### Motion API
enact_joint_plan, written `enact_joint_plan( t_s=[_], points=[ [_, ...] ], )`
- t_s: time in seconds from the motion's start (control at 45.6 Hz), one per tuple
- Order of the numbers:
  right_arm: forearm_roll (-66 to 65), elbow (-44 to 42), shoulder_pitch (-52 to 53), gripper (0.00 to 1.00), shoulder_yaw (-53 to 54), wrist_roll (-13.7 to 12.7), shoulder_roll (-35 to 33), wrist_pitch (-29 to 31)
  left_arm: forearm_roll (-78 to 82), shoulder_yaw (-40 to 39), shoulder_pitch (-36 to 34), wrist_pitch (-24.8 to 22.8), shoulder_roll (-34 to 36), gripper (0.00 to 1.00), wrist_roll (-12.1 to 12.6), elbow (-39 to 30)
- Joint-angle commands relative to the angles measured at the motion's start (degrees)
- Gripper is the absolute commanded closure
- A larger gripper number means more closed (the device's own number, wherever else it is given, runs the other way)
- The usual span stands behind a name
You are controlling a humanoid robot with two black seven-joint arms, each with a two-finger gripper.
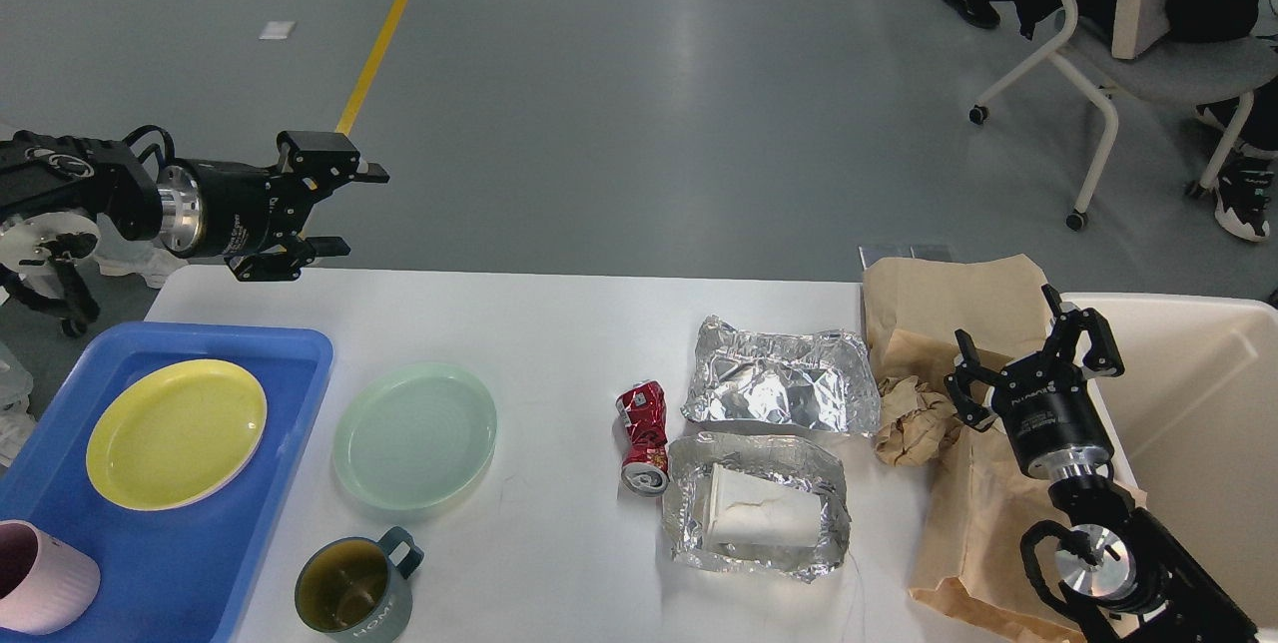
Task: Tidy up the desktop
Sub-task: 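Raise the left gripper up and away from the blue tray, then lower the left gripper toward the teal mug handle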
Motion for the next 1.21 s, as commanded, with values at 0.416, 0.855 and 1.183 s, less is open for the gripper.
enact_joint_plan(
  t_s=[0.416,0.855,1.183],
  points=[
    [0.0,0.0,0.0,0.0,0.0,0.0,0.0,0.0,-0.1,49.0,-26.9,-1.4,-18.6,0.04,0.3,-9.5],
    [0.0,-0.1,0.0,0.0,0.0,0.0,0.0,0.0,-8.5,60.9,-67.3,-7.5,-28.9,0.04,0.7,-48.7],
    [0.0,-0.1,0.0,0.0,0.0,0.0,0.0,0.0,-17.2,64.8,-72.4,-14.5,-34.5,0.04,0.5,-53.9]
  ],
)
